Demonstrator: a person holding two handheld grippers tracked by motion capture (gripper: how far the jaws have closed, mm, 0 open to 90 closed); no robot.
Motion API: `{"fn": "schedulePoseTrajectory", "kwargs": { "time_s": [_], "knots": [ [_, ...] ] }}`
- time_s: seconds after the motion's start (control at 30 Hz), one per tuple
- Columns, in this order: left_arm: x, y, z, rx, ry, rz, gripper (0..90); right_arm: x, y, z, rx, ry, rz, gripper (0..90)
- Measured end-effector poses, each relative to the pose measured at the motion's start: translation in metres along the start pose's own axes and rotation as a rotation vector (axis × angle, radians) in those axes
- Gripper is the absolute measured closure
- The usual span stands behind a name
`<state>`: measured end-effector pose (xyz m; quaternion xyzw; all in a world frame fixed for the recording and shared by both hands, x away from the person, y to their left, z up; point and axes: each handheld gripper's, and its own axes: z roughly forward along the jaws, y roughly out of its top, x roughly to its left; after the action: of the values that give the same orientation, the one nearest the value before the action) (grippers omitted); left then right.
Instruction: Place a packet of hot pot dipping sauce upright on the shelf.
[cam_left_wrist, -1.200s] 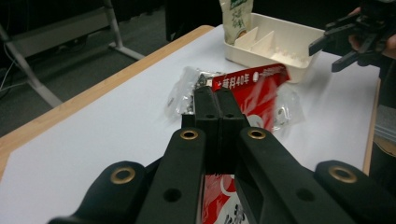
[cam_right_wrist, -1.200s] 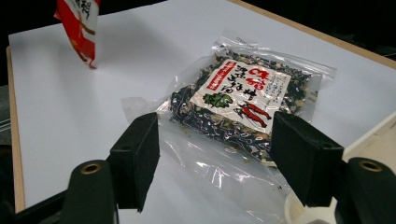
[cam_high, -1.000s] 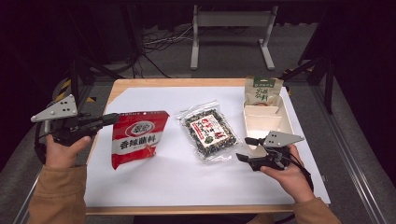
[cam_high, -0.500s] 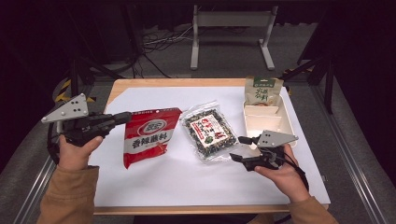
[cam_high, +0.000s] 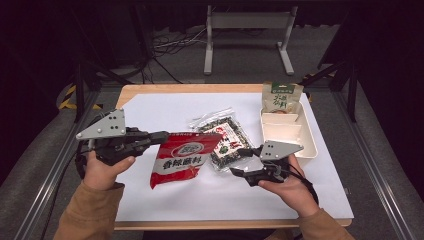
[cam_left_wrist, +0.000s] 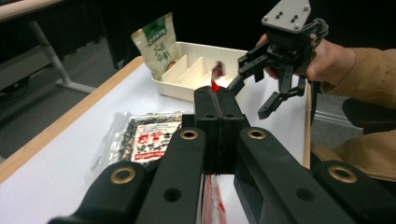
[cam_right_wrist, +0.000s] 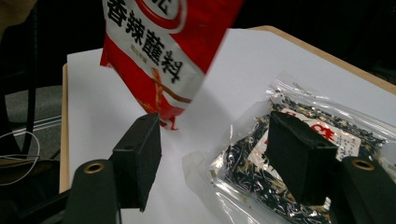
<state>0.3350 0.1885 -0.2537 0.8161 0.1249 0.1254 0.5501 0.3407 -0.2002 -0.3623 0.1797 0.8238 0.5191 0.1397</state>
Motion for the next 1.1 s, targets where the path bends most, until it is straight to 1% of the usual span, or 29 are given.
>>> {"fn": "schedulePoseTrajectory", "kwargs": {
  "time_s": [0.07,0.23,0.3,0.4,0.47,0.53,0.63,0.73,0.77,0.83,0.9,0.97,1.03,1.1],
  "knots": [
    [-0.003,0.002,0.003,-0.009,-0.012,0.003,90.0,0.000,0.002,0.002,-0.009,0.001,0.000,37.0],
    [-0.005,0.005,0.010,-0.022,-0.028,0.003,90.0,-0.003,0.005,0.008,-0.026,0.000,0.018,37.9],
    [-0.006,0.006,0.014,-0.027,-0.041,0.002,90.0,-0.004,0.006,0.011,-0.045,0.010,0.030,38.4],
    [-0.010,0.008,0.017,-0.037,-0.056,0.012,90.0,-0.003,0.008,0.014,-0.075,0.021,0.027,40.6],
    [-0.012,0.009,0.019,-0.033,-0.064,0.023,90.0,-0.002,0.010,0.016,-0.085,0.059,0.036,42.8],
    [-0.014,0.010,0.021,-0.030,-0.070,0.033,90.0,-0.001,0.012,0.018,-0.090,0.075,0.031,44.5],
    [-0.016,0.010,0.023,-0.030,-0.075,0.041,90.0,0.000,0.016,0.024,-0.098,0.119,0.025,48.3],
    [-0.016,0.011,0.024,-0.037,-0.082,0.040,90.0,0.001,0.017,0.028,-0.099,0.132,0.011,49.5],
    [-0.017,0.011,0.025,-0.037,-0.080,0.039,90.0,0.002,0.019,0.032,-0.100,0.151,-0.006,50.8],
    [-0.017,0.010,0.026,-0.036,-0.081,0.042,90.0,0.003,0.020,0.033,-0.104,0.159,-0.007,51.6],
    [-0.017,0.010,0.027,-0.030,-0.072,0.051,90.0,0.004,0.021,0.035,-0.109,0.174,-0.015,55.9],
    [-0.017,0.010,0.028,-0.031,-0.076,0.046,90.0,0.004,0.021,0.035,-0.105,0.184,-0.023,60.5],
    [-0.017,0.009,0.029,-0.032,-0.075,0.047,90.0,0.004,0.021,0.036,-0.095,0.195,-0.036,67.7],
    [-0.017,0.009,0.029,-0.033,-0.074,0.047,90.0,0.004,0.022,0.036,-0.088,0.210,-0.050,73.0]
  ]
}}
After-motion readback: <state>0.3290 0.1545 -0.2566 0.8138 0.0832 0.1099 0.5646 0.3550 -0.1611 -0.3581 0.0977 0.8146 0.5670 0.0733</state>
